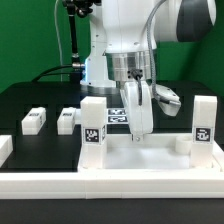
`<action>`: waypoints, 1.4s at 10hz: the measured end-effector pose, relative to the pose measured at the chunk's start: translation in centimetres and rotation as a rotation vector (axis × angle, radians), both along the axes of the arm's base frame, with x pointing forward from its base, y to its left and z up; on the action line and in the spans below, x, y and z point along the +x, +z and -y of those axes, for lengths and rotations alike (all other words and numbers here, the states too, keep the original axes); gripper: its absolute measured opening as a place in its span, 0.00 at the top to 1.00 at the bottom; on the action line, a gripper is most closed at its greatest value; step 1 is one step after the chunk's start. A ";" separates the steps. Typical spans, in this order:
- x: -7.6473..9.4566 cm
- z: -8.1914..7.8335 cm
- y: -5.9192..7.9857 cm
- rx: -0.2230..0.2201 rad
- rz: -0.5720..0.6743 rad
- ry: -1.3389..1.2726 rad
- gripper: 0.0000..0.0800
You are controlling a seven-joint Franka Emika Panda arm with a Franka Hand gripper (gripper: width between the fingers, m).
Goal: Assemble desk
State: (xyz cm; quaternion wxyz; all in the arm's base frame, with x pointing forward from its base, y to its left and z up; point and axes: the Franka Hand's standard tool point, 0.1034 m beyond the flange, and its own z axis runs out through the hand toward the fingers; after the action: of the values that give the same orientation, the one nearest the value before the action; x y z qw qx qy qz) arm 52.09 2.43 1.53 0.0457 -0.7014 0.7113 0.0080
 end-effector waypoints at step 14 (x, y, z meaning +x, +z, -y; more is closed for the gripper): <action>-0.7 6.3 1.0 -0.086 0.053 1.106 0.92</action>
Offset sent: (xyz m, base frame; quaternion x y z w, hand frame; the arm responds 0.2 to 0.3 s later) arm 0.0038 -0.0124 0.0047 0.1240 -0.0802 -0.2348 0.9608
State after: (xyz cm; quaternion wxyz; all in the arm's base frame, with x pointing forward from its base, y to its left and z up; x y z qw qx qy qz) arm 51.36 -3.87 2.55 0.0241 -0.9715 0.2352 -0.0158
